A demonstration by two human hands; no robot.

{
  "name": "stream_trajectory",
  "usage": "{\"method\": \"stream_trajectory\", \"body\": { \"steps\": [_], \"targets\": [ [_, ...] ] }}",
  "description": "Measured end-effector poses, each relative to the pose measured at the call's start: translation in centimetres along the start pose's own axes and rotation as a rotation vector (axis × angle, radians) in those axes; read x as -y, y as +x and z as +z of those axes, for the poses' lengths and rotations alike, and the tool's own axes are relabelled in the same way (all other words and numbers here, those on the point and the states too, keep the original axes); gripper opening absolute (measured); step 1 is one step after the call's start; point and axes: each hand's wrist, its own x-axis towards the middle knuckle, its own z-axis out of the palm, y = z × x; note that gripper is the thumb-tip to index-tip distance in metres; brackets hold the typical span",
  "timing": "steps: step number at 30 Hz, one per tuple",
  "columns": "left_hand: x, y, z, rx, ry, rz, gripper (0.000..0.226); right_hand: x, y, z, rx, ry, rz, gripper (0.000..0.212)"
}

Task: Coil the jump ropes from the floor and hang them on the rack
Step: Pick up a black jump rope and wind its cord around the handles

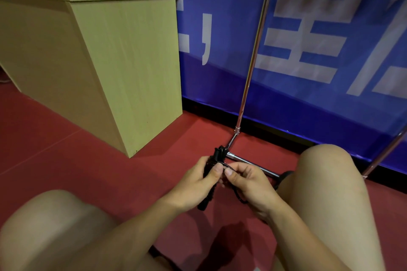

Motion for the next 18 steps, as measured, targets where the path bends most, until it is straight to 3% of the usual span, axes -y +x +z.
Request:
{"method": "stream_trajectory", "body": {
  "steps": [4, 8, 11, 14, 18],
  "targets": [
    [-0.4, 0.0, 0.5, -0.026, -0.087, 0.033, 0.044, 0.6, -0.1, -0.3, 0.057, -0.020, 0.024, 0.022],
    [-0.9, 0.1, 0.5, 0.018, -0.185, 0.016, 0.028, 1.2, -0.1, -1.0, -0.031, -0.057, 0.069, 0.034],
    [-1.3, 0.0, 0.3, 0.046, -0.243, -0.035, 0.025, 1.5, -0.2, -1.2, -0.025, -0.016, 0.075, 0.031],
    [-1.5, 0.0, -0.2, 0.055, -0.347, -0.086, 0.030, 1.6, -0.2, -1.4, -0.045, 0.131, 0.127, 0.022],
    [-1.8, -0.4, -0.5, 0.104, -0.408, -0.079, 0.037, 1.7, -0.1, -1.8, -0.054, 0.132, 0.094, 0.020]
  ]
}}
